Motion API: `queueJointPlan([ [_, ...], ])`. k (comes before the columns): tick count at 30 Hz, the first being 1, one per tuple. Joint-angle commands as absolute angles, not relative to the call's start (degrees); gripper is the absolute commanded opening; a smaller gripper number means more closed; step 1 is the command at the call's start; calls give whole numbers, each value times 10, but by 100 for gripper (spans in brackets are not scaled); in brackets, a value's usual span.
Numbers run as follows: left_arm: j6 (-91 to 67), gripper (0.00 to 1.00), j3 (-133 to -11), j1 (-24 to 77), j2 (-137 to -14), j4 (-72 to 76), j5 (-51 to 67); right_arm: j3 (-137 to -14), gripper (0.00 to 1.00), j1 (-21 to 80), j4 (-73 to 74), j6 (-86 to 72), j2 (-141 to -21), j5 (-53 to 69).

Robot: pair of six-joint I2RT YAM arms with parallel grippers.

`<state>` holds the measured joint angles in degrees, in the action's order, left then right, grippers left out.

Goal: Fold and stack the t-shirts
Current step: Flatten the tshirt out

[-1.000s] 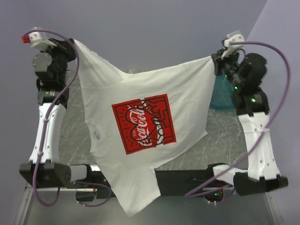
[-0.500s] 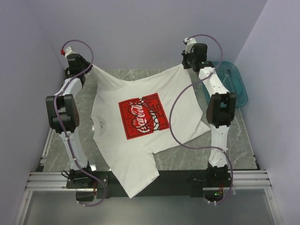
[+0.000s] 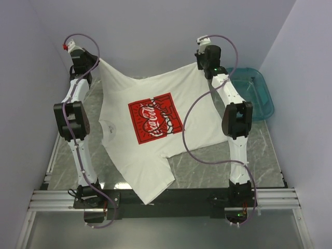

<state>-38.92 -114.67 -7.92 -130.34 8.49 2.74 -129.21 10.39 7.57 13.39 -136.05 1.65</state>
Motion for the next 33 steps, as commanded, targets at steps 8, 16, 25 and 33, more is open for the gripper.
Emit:
queueJointPlan([
  [8,-400,0,-1111,-86,-1293,132,105,-1288,0,99,59,135,-1369,22],
  [16,-396,0,-1050,-86,-1252,159,145,-1288,0,98,74,137,-1376,36],
  [25,-384,0,-991,-88,-1193,177,157,-1315,0,103,79,184,-1413,1],
  [33,-383,0,-955,-88,-1160,185,171,-1293,0,107,44,261,-1419,-26],
])
